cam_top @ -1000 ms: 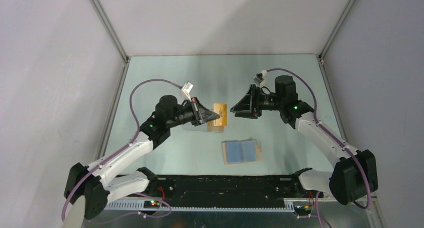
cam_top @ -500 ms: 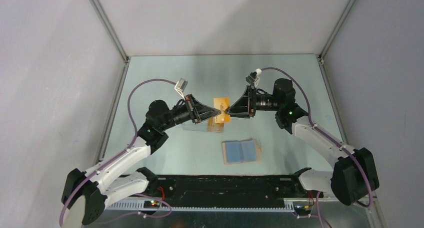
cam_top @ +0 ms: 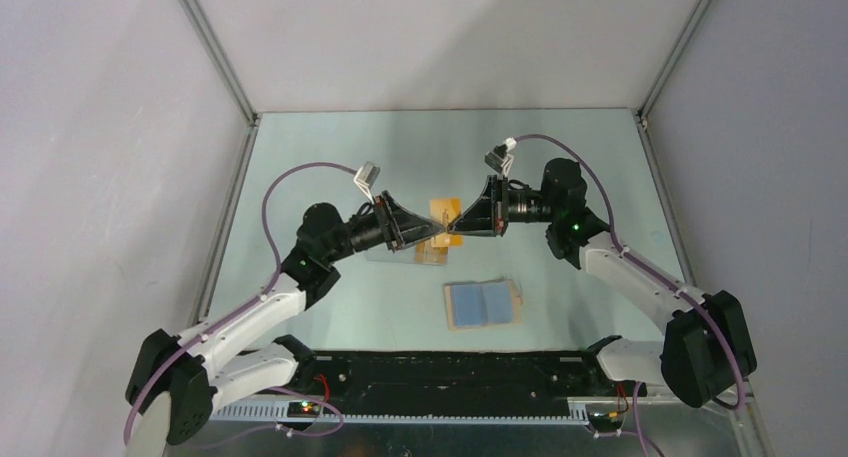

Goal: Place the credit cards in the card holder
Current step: Pick up the credit card from the storage box, then insert the credit card into the card holder.

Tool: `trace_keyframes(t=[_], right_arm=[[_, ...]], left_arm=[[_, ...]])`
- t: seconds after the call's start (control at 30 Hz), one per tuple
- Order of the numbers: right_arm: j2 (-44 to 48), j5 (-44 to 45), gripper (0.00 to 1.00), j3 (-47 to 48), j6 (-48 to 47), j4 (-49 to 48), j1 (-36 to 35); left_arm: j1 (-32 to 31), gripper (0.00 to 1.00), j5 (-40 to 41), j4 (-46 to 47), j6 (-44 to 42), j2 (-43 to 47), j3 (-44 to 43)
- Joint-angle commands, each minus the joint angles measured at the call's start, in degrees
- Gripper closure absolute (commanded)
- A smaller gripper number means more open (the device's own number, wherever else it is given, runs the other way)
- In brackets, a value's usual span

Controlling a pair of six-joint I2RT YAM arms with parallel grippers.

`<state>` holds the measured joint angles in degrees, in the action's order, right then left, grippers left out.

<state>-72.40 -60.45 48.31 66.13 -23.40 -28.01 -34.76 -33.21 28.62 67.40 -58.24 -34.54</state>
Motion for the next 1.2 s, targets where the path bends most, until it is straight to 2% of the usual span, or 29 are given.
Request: trace_keyframes(t=[0.0, 0.07, 0.1, 0.17, 0.2, 0.27, 0.43, 0.5, 0.63, 0.7, 0.73, 0.8, 0.87, 1.17], right_arm=[[3.2, 3.2, 1.0, 0.2, -8.5, 11.1, 0.6], [5.2, 7.4, 1.0, 0.2, -17.3, 20.2, 1.1], [6.6, 9.2, 1.0, 0.1, -19.4, 23.9, 1.3], [8.3, 15.4, 1.0, -0.3, -25.0, 32.9, 1.3], [8.6, 18.8, 1.0, -1.2, -27.5, 37.1, 1.4], [9.8, 21.4, 1.0, -4.3, -28.9, 39.4, 1.9], [13.3, 20.8, 1.0, -14.4, -29.2, 38.4, 4.6], [15.4, 19.0, 1.0, -19.5, -27.7, 35.9, 6.8], [18.3, 19.9, 1.0, -26.3, -27.5, 32.2, 9.7], [17.5, 20.3, 1.0, -26.6, -28.3, 31.6, 10.1], [16.1, 20.3, 1.0, -26.7, -28.6, 31.2, 10.1], [13.5, 20.2, 1.0, -27.0, -28.9, 29.1, 10.1], [11.0, 19.8, 1.0, -27.1, -29.5, 27.0, 10.0], [4.3, 21.1, 1.0, -27.4, -31.3, 21.0, 9.7]], left_arm=[[0.3, 0.51, 1.1, 1.6, -0.4, -0.1, 3.1], [0.6, 0.43, 2.3, 1.5, -0.4, -0.2, 5.0], [0.6, 0.36, 2.8, 1.4, -0.4, -0.2, 5.7], [0.6, 0.05, 5.2, 0.5, -0.2, -1.2, 8.5], [0.6, 0.02, 5.8, 0.1, 0.0, -1.5, 9.2], [0.4, 0.01, 7.2, -1.0, -0.3, -2.6, 11.1], [-3.8, 0.01, 10.3, -5.1, -1.8, -8.2, 12.0], [-6.8, 0.03, 12.5, -6.3, -1.6, -11.3, 11.1], [-11.5, 0.17, 16.3, -7.3, -0.9, -17.8, 8.9], [-13.2, 0.32, 18.0, -7.9, -0.8, -20.3, 8.2], [-13.8, 0.44, 19.1, -8.9, -1.0, -21.4, 8.0], [-14.5, 0.55, 21.0, -11.2, -1.9, -22.3, 7.2], [-14.9, 0.62, 23.2, -14.3, -3.0, -22.7, 6.2], [-15.2, 0.67, 26.9, -21.9, -4.6, -25.8, 2.8]])
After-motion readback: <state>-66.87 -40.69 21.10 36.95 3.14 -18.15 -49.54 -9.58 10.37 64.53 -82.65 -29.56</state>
